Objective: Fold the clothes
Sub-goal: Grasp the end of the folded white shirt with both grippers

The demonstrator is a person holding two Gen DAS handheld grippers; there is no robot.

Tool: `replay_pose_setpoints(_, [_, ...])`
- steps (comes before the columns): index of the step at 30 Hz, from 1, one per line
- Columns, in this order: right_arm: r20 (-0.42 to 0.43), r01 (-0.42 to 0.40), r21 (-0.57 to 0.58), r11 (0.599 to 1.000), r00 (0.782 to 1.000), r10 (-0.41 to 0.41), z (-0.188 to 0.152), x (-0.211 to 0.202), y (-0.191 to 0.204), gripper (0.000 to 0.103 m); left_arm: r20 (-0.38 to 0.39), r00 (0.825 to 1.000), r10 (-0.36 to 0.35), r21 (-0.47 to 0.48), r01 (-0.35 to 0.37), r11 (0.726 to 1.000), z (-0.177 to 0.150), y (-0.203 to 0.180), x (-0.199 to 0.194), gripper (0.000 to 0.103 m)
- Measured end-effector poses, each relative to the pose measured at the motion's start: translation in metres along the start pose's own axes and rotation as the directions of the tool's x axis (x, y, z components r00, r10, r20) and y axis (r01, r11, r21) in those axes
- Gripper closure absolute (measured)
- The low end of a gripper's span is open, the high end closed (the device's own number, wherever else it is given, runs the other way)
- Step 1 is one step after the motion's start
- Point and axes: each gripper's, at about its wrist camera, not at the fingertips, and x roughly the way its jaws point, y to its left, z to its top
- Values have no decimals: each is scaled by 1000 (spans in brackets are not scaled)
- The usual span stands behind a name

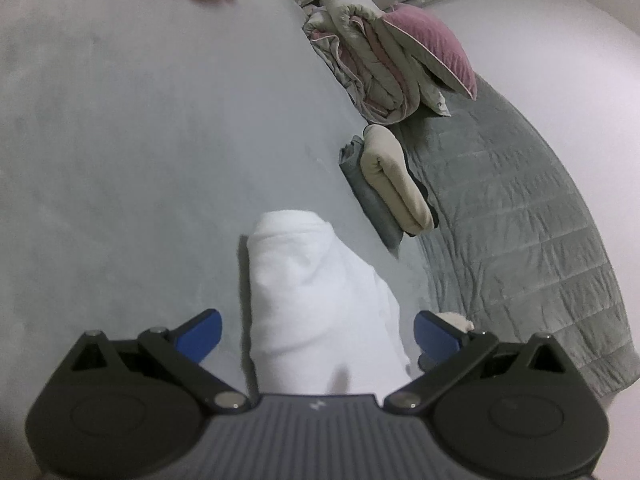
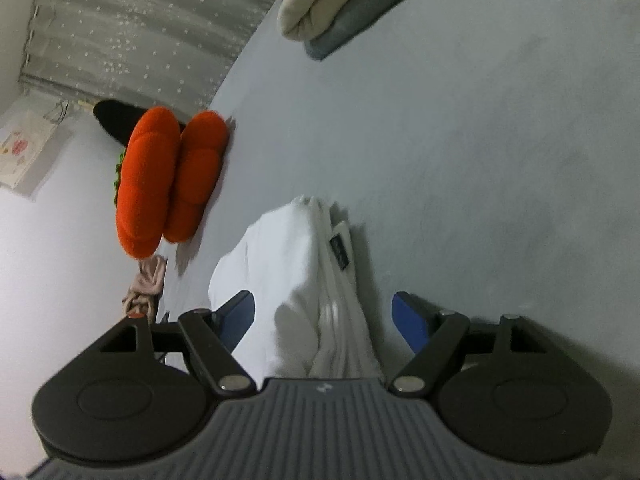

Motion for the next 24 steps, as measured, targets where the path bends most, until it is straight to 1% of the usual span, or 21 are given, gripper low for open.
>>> replay_pose_setpoints(4, [-14,-37,25,999,999,37,-3,8,-1,24,21,999,-46,-26,46,999,-1,4,1,1])
replay_pose_setpoints(9, [-6,-29,-32,999,1000,29,-7,18,10,24,45,996,-74,-19,75,997,-4,3,6,1])
replay_pose_setpoints(13, [24,-11,-52,999,1000,12,-10,23,16,24,67,994,-89,-1,89,996,-6,1,10,3])
replay_pose_setpoints(14, [31,-7,-51,999,999,9,-11,24,17,27,76,993,-86,0,86,996,-7,1,10,6])
replay_pose_setpoints(16, [48,13,-50,999,999,-10,-12,26,19,36,94,993,-68,-4,69,998,-9,0,10,13])
replay_pose_setpoints(17, [55,22,-49,999,998,-19,-13,26,20,46,99,994,-55,-7,56,998,-9,0,10,21])
replay_pose_setpoints(18, [60,28,-46,999,998,-25,-13,27,20,50,103,994,-42,-10,43,999,-9,-1,9,28])
replay_pose_setpoints(20, [70,35,-44,998,997,-32,-14,27,22,54,108,994,-25,-17,27,999,-8,-2,8,35])
replay_pose_setpoints(22, [81,38,-52,998,996,-34,-14,27,27,56,112,994,-14,-24,17,1000,-6,-3,6,38])
replay_pose_setpoints(24, [92,36,-63,997,995,-30,-13,26,32,57,124,992,-17,-20,19,1000,-4,-6,2,39])
